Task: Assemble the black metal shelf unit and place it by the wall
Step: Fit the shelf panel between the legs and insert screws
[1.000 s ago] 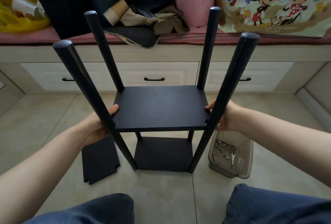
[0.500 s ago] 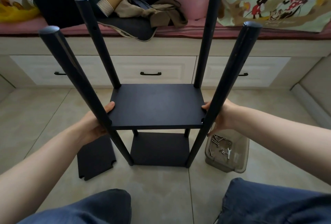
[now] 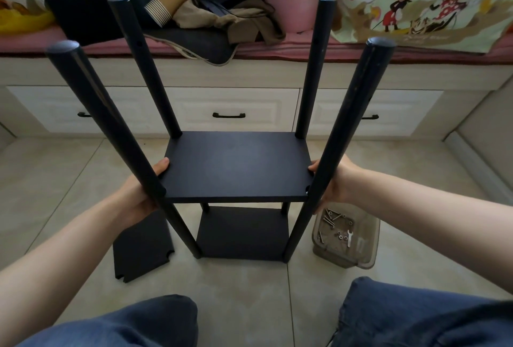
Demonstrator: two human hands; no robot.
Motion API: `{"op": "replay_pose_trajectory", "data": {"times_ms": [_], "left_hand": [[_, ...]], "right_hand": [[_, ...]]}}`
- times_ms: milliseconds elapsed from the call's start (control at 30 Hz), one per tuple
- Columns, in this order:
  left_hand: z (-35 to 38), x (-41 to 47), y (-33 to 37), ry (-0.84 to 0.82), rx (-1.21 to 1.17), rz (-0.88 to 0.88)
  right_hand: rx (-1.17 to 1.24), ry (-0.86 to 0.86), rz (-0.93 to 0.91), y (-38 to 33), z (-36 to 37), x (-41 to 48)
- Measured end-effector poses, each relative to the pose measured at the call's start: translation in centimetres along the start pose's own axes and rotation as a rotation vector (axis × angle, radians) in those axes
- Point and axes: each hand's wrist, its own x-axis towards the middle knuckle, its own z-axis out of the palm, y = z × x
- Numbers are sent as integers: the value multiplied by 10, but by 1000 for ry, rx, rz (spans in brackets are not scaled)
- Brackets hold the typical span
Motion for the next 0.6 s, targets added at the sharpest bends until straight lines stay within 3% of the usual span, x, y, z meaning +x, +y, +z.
{"op": "replay_pose_trajectory", "data": {"times_ms": [100, 233, 333, 400, 467, 533, 600], "left_hand": [[-4, -5, -1, 116, 174, 60], [-9, -29, 3, 228, 636, -1], [4, -63, 21, -34, 1018, -231], [31, -88, 33, -196, 1166, -274], [65, -102, 35, -249, 1326, -72], [101, -106, 24, -181, 1452, 233], [132, -106, 8, -86, 1343, 351]], "right_hand": [[-9, -9, -13, 0, 0, -2], [-5, -25, -33, 2, 0, -6], [-11, -22, -51, 2, 1, -13], [-19, -31, -67, 1, 1, -18], [-22, -39, -74, 1, 2, -22], [-25, -39, -76, 1, 2, -25], [-34, -35, -80, 1, 2, -27]]}}
